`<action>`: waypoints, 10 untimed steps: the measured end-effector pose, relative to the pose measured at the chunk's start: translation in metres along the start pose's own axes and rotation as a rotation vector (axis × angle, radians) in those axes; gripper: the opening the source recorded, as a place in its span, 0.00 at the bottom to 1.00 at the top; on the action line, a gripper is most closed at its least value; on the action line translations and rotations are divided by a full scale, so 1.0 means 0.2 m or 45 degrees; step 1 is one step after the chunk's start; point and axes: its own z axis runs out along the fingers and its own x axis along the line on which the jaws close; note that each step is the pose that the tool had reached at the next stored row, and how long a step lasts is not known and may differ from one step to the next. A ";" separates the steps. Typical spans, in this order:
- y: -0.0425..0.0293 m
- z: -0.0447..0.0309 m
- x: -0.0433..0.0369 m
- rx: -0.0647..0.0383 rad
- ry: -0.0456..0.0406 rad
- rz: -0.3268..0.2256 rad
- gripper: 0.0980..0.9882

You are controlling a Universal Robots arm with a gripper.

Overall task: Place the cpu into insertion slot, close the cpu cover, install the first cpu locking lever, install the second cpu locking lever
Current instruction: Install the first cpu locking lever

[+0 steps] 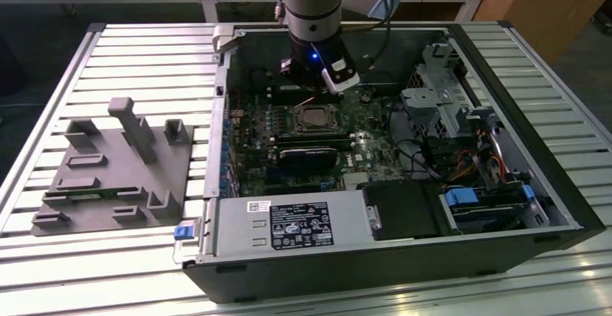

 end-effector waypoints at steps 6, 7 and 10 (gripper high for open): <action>0.012 0.016 0.005 0.000 -0.003 0.000 0.01; 0.014 0.020 0.005 -0.001 -0.003 0.000 0.01; 0.017 0.030 0.007 0.000 -0.004 -0.001 0.01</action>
